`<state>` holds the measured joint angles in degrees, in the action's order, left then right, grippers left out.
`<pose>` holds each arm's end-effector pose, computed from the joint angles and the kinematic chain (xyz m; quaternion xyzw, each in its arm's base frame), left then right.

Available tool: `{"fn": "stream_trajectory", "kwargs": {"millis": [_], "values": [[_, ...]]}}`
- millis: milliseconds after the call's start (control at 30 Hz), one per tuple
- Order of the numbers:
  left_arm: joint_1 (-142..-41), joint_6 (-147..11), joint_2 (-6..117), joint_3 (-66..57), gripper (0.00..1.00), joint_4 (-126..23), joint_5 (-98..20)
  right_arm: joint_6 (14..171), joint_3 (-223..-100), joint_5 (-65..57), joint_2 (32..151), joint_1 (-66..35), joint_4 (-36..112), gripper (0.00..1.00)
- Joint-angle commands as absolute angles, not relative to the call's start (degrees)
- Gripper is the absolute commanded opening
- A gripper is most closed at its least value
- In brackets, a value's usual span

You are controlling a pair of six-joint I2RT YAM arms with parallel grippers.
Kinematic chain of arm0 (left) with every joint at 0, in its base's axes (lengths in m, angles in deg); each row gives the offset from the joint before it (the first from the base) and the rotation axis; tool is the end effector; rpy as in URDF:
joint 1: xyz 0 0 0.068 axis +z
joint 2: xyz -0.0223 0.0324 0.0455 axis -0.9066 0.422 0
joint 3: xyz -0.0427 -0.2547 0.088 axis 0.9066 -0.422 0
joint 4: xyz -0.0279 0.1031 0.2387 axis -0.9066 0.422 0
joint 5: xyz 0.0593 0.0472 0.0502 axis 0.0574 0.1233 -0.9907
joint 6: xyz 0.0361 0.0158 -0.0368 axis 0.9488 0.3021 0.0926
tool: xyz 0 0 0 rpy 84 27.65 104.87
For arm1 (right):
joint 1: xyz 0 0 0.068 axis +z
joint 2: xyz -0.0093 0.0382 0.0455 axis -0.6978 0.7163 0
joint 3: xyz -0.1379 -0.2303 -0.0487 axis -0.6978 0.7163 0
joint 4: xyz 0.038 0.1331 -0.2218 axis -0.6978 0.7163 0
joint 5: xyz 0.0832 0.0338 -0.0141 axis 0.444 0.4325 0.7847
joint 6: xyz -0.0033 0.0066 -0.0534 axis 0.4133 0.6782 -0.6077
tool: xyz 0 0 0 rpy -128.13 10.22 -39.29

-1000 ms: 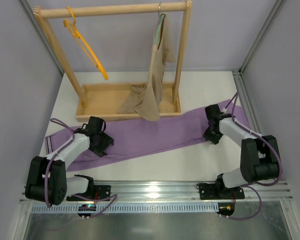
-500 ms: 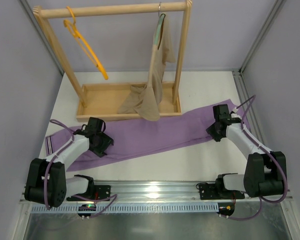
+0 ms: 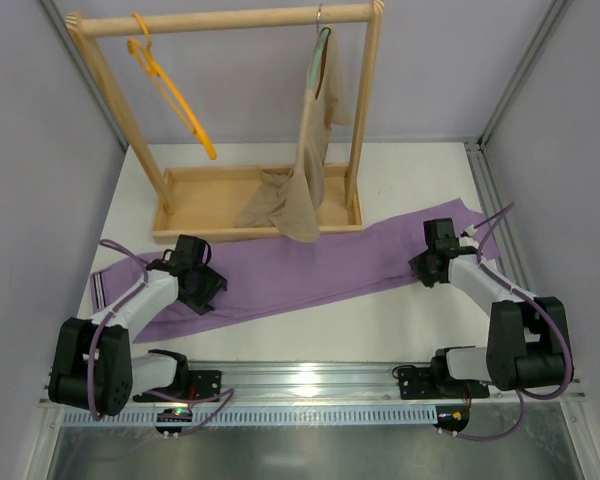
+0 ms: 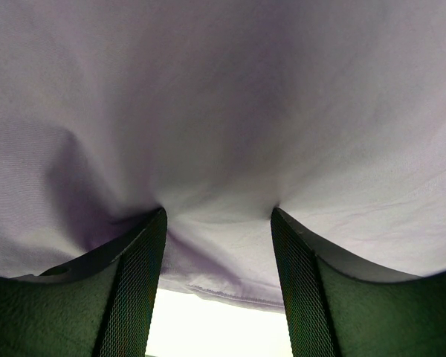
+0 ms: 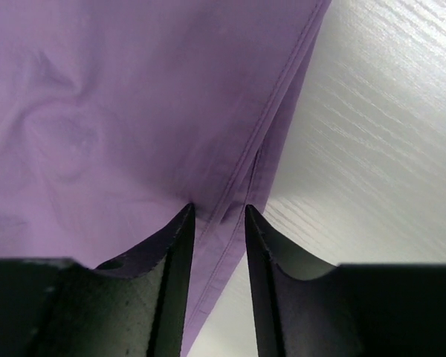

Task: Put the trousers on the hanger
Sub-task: Fold the trousers

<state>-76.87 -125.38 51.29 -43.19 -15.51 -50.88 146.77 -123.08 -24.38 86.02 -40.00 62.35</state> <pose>0.1962 -0.0386 0.1590 -0.4757 0.8636 -0.0813 0.1457 0.2312 0.0093 0.1670 0.4811 0.8396 0.0291 0.2505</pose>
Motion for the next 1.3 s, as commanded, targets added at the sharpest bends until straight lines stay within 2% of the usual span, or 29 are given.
{"fn": "stream_trajectory", "kwargs": {"millis": [0, 67, 200, 333, 533, 700, 867, 933, 1033, 1133, 1267], "values": [[-76.8, -125.6, 52.7, -46.2, 0.60, -16.1, -53.0, 149.0, -121.8, -27.6, 85.2, -40.3, 55.9, 0.35], [-76.7, -125.9, 52.6, -46.5, 0.59, -16.6, -52.9, 149.2, -121.6, -29.0, 84.6, -40.1, 55.1, 0.29], [-76.7, -126.3, 52.8, -47.1, 0.59, -16.9, -52.9, 148.9, -122.3, -31.2, 83.1, -40.2, 56.2, 0.04], [-76.7, -126.3, 53.3, -47.4, 0.60, -17.4, -52.9, 147.6, -123.9, -32.2, 81.1, -40.2, 58.8, 0.04], [-76.7, -126.6, 53.2, -48.0, 0.60, -17.7, -53.2, 143.7, -129.4, -33.8, 79.8, -40.0, 71.0, 0.04], [-76.7, -126.1, 53.3, -48.2, 0.60, -17.1, -54.1, 143.1, -118.6, -32.7, 76.9, -41.4, 65.9, 0.04], [-76.8, -125.2, 53.7, -48.2, 0.60, -15.9, -55.5, 143.1, -116.1, -33.1, 79.3, -41.8, 62.8, 0.04], [-76.7, -125.2, 53.4, -47.9, 0.60, -15.4, -56.2, 142.0, -116.8, -33.3, 80.5, -42.2, 63.0, 0.04], [-76.7, -124.9, 52.5, -47.4, 0.60, -13.6, -58.0, 141.0, -118.3, -33.5, 80.4, -42.9, 64.9, 0.12], [-76.6, -124.8, 51.4, -47.1, 0.61, -11.9, -59.7, 138.4, -120.6, -33.0, 77.3, -45.2, 67.5, 0.28], [-76.7, -124.7, 50.9, -46.6, 0.61, -11.0, -60.2, 132.1, -125.9, -28.5, 75.5, -49.4, 67.4, 0.39]]}}
